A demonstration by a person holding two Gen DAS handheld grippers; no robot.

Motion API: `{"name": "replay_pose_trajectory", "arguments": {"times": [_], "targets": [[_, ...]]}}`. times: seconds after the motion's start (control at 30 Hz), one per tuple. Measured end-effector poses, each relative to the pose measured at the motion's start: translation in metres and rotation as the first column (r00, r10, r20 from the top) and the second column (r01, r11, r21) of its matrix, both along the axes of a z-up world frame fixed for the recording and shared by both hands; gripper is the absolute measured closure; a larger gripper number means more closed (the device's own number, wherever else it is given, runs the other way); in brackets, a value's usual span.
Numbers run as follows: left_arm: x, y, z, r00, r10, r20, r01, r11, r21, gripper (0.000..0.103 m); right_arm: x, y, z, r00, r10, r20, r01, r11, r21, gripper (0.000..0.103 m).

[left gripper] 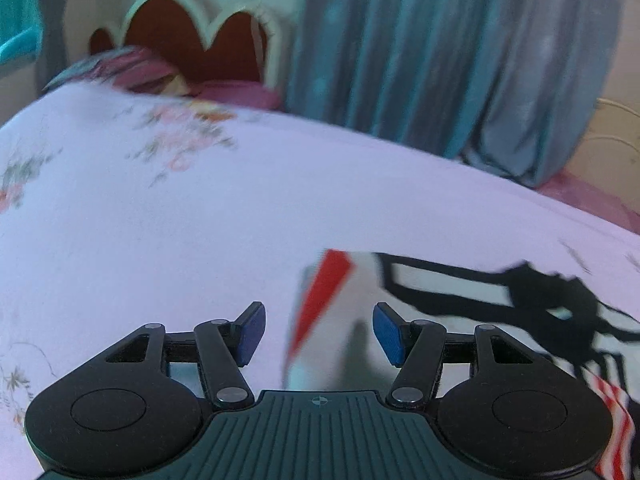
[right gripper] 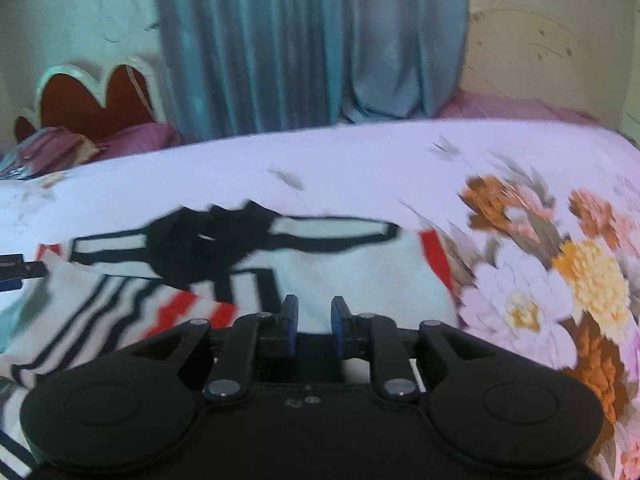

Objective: Fold small clothes
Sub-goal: 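Fold the sweater side over the body with the right tool while the left tool releases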

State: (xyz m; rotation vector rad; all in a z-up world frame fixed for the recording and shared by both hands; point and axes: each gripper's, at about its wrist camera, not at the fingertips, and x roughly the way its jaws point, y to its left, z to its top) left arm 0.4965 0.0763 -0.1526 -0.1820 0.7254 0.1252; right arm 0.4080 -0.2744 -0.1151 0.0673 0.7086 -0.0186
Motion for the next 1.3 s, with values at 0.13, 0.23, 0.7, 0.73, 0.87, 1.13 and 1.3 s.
{"name": "replay_pose_trajectory", "arguments": {"times": [0.13,0.23,0.7,0.73,0.87,1.13,1.3], "targets": [[-0.027,-0.02,0.008,0.996,-0.089,0.005,0.089,0.996,-0.003,0.044,0.004,0.013,-0.006,0.997,0.062,-0.043,-0.061,0.997,0.038,0.084],[-0.049,-0.031,0.004,0.99,-0.14,-0.017,0.14,0.99,-0.024,0.044,-0.001,0.024,-0.012,0.992,0.108,-0.066,-0.106,0.994,0.033,0.084],[-0.093,-0.043,0.004,0.987,-0.159,-0.039,0.16,0.986,0.041,0.044,-0.026,0.021,-0.024,0.986,0.103,-0.134,-0.108,0.994,-0.032,0.081],[-0.098,-0.045,0.006,0.985,-0.171,-0.036,0.172,0.984,0.041,0.044,-0.031,0.022,-0.021,0.985,0.112,-0.129,-0.115,0.993,-0.015,0.081],[-0.119,-0.061,0.015,0.974,-0.226,-0.033,0.227,0.974,0.025,0.044,-0.048,0.036,-0.016,0.98,0.158,-0.118,-0.159,0.987,0.002,0.081],[-0.155,-0.094,-0.01,0.938,-0.325,-0.121,0.327,0.945,-0.003,0.044,-0.081,0.071,-0.029,0.95,0.267,-0.165,-0.27,0.963,0.005,0.081],[-0.175,-0.089,-0.016,0.942,-0.315,-0.118,0.324,0.944,0.063,0.044,-0.098,0.055,-0.043,0.949,0.245,-0.2,-0.263,0.962,-0.072,0.081]]}}
